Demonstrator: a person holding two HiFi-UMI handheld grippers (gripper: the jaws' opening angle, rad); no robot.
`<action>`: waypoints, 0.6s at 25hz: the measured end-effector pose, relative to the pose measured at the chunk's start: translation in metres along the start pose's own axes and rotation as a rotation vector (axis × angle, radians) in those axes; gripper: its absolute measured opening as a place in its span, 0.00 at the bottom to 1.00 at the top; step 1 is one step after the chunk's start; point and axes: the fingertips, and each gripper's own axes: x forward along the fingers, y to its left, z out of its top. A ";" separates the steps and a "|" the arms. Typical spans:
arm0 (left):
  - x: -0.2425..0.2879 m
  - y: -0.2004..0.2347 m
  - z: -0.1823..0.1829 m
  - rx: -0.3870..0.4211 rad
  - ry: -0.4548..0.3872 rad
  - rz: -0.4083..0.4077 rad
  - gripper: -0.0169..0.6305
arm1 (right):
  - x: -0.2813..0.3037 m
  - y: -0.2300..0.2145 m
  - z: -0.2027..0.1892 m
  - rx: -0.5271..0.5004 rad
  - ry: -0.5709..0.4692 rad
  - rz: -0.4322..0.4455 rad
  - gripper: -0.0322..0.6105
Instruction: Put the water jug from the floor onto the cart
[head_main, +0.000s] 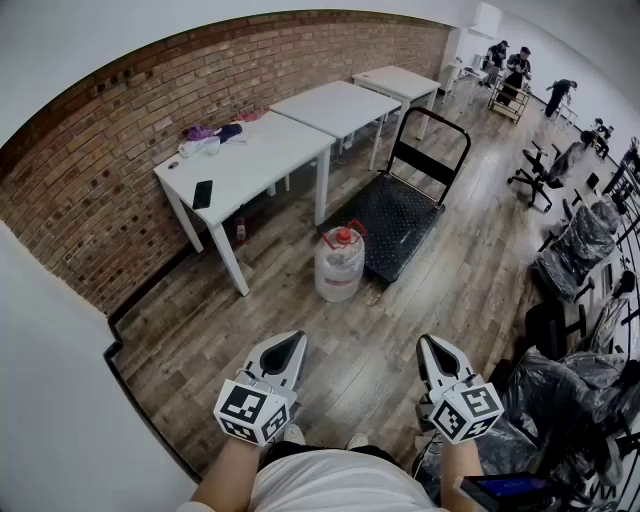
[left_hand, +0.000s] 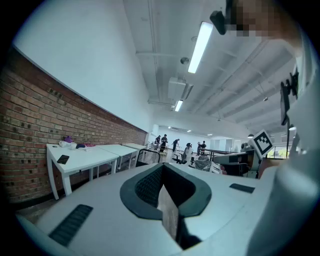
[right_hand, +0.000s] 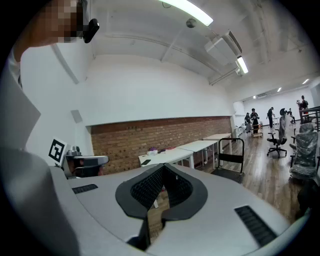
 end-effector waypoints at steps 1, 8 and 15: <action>-0.002 0.006 -0.001 -0.002 0.001 0.004 0.02 | 0.005 0.004 -0.001 -0.002 0.003 0.001 0.05; -0.027 0.059 -0.009 0.002 0.010 0.033 0.02 | 0.039 0.033 -0.006 -0.016 0.007 -0.020 0.05; -0.037 0.098 -0.017 -0.004 0.037 0.022 0.02 | 0.072 0.061 -0.016 -0.014 0.042 -0.022 0.05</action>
